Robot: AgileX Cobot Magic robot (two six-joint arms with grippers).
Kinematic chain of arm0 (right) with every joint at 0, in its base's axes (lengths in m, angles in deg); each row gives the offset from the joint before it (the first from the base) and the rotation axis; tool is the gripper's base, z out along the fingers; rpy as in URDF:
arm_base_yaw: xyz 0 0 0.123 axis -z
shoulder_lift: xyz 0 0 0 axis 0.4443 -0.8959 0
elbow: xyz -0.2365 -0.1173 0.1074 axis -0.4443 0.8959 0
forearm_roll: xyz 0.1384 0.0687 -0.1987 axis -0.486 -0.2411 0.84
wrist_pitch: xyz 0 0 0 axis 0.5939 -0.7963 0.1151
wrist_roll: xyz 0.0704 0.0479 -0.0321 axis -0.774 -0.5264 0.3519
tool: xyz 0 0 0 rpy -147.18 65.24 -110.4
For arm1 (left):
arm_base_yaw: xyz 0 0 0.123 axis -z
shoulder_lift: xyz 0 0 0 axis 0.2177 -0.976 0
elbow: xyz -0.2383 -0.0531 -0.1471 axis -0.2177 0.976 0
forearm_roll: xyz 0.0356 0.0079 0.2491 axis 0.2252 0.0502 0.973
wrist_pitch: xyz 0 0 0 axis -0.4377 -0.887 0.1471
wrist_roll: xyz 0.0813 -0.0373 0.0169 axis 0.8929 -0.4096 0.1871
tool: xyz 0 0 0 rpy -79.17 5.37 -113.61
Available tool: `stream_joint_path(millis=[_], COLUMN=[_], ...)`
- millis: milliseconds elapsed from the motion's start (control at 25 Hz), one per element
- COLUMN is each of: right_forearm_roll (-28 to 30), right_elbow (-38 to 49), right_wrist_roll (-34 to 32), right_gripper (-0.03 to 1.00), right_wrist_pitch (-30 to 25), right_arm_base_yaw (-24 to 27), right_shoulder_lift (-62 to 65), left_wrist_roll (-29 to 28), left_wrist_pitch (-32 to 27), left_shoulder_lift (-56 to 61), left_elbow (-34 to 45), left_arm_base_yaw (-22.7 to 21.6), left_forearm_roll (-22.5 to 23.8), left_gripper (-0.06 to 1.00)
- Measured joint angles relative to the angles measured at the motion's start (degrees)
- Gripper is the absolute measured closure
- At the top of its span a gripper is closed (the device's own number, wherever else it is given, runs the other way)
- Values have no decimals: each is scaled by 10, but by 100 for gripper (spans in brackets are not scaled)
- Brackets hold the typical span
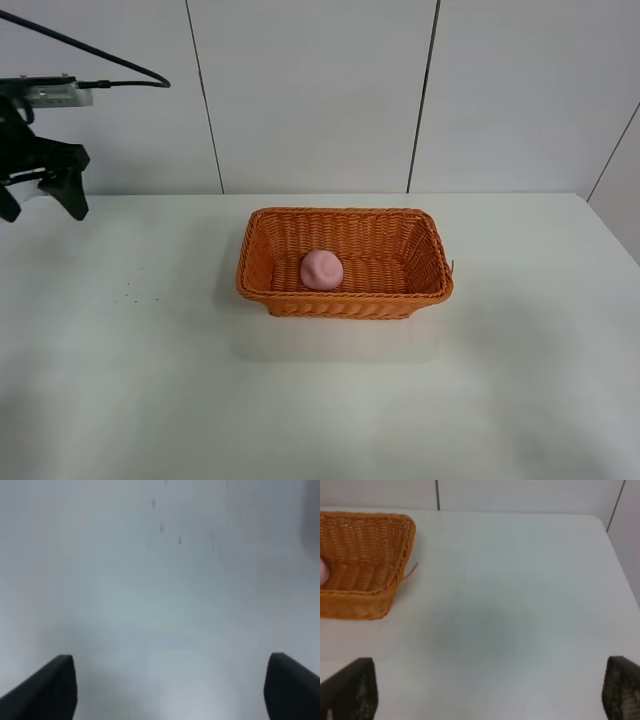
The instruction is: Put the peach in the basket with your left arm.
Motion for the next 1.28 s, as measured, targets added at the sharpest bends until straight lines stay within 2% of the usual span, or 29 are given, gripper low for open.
stream_joint_path(millis=[480, 720, 840, 1280], right_forearm_roll=[0, 0, 0, 0], right_elbow=[0, 0, 0, 0], right_wrist_roll=[0, 0, 0, 0], right_gripper=[27, 27, 27, 27], right_wrist_pitch=[0, 0, 0, 0], right_arm_base_yaw=[0, 0, 0, 0], right_shoulder_lift=[0, 0, 0, 0], left_wrist_roll=[0, 0, 0, 1], left_wrist_pitch=[4, 63, 64, 64], left_shoulder_lift=[408, 595, 669, 867], left_elbow=[385, 526, 554, 556], left_arm_base_yaw=[0, 0, 0, 0], left_forearm_roll=[7, 10, 10, 7], left_gripper=[16, 16, 16, 16])
